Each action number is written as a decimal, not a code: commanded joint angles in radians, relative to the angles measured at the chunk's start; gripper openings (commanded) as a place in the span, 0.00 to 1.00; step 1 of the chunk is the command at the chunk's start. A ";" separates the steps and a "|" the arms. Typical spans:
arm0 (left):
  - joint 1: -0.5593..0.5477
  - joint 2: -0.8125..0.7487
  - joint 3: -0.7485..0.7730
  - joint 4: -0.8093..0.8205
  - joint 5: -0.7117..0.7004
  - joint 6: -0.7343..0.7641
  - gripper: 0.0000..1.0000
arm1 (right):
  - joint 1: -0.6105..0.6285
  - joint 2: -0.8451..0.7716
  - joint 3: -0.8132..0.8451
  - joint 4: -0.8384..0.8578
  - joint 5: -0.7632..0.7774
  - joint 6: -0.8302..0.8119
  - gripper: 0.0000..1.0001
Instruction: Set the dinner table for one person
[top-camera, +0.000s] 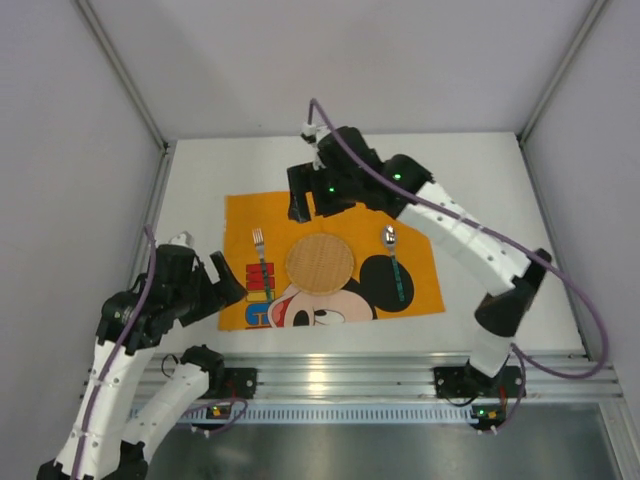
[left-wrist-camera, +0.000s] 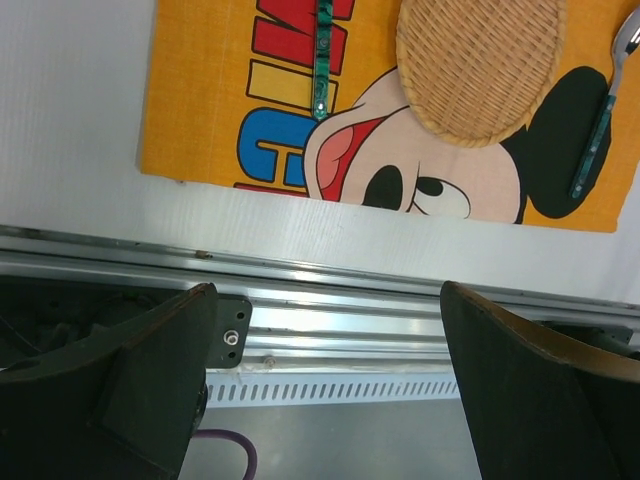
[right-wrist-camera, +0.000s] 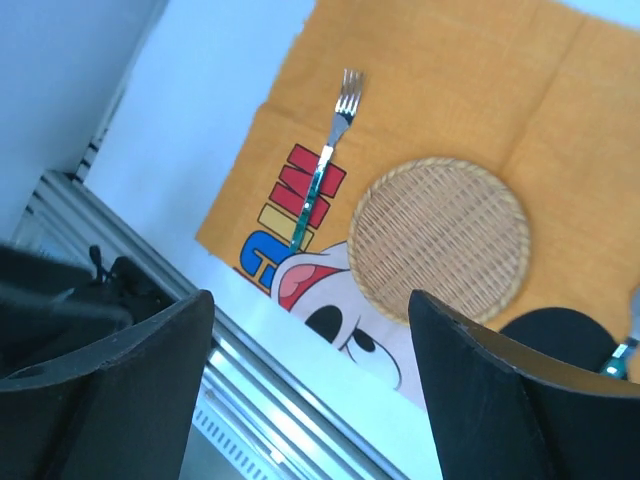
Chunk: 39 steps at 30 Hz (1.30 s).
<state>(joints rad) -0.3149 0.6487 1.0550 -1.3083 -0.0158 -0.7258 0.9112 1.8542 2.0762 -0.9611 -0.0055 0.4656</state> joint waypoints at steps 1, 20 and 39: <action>0.000 0.057 0.037 0.093 0.008 0.054 0.98 | 0.006 -0.251 -0.121 0.057 0.042 -0.139 0.79; 0.003 -0.040 -0.461 1.299 -0.425 0.713 0.99 | 0.224 -1.311 -1.247 0.429 0.321 0.071 1.00; 0.303 0.675 -0.793 2.218 -0.029 0.609 0.98 | 0.224 -1.382 -1.101 0.050 0.377 0.157 1.00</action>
<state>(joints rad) -0.0525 1.2881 0.2302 0.6262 -0.1886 -0.0883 1.1236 0.4713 0.9337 -0.8669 0.3473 0.6044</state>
